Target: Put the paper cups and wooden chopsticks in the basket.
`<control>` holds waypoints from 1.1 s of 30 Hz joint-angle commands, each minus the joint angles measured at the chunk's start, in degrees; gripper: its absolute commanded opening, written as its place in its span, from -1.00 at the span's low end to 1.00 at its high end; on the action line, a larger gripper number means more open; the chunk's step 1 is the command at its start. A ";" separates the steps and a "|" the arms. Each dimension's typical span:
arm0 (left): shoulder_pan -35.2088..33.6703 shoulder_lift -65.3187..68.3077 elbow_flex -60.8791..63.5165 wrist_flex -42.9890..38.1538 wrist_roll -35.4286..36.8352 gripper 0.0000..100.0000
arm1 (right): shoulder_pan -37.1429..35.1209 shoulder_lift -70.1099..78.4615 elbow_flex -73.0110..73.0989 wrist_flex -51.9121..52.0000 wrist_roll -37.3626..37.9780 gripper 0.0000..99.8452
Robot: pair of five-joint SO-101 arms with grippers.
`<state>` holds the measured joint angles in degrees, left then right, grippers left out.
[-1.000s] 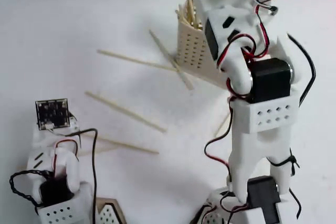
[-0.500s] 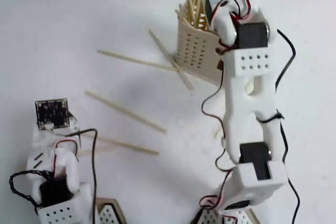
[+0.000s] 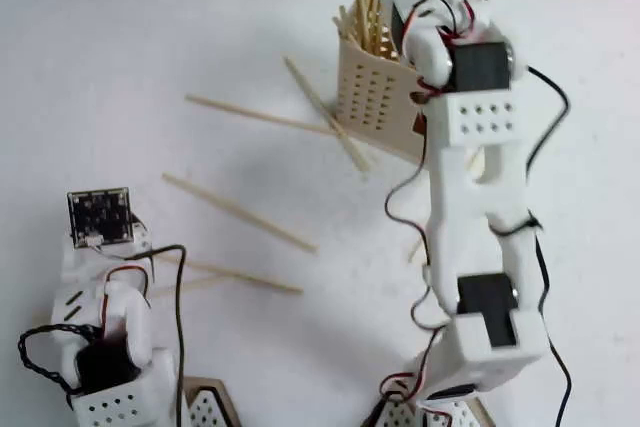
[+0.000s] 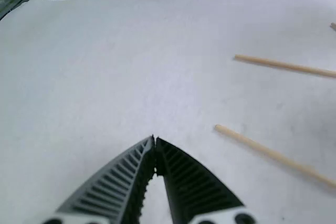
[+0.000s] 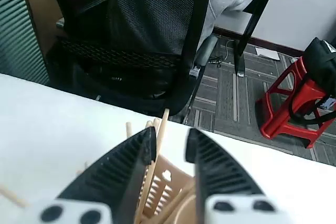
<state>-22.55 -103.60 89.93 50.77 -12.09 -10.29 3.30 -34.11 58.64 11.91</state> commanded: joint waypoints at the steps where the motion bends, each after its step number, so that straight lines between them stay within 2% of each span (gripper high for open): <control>1: -0.13 -0.57 -0.35 -1.49 -0.53 -0.95 | -1.71 -6.90 -2.20 7.16 -0.18 -0.96; 11: -0.13 -0.57 0.44 -2.46 -0.53 -0.95 | -1.80 -9.01 -1.76 27.21 -0.18 -0.96; 20: -0.13 -0.57 0.53 -2.46 -0.53 -0.95 | -6.20 -9.63 9.49 34.42 -0.09 -0.96; 30: -0.13 -0.57 0.53 -2.46 -0.53 -0.95 | -14.46 -9.63 27.16 34.77 -0.18 -0.96; 33: -0.13 -0.57 0.53 -2.46 -0.53 -0.94 | -15.78 -9.80 33.14 31.52 -0.35 -0.96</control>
<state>-22.55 -103.60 90.81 49.54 -12.09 -24.88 -3.56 -4.40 92.48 11.91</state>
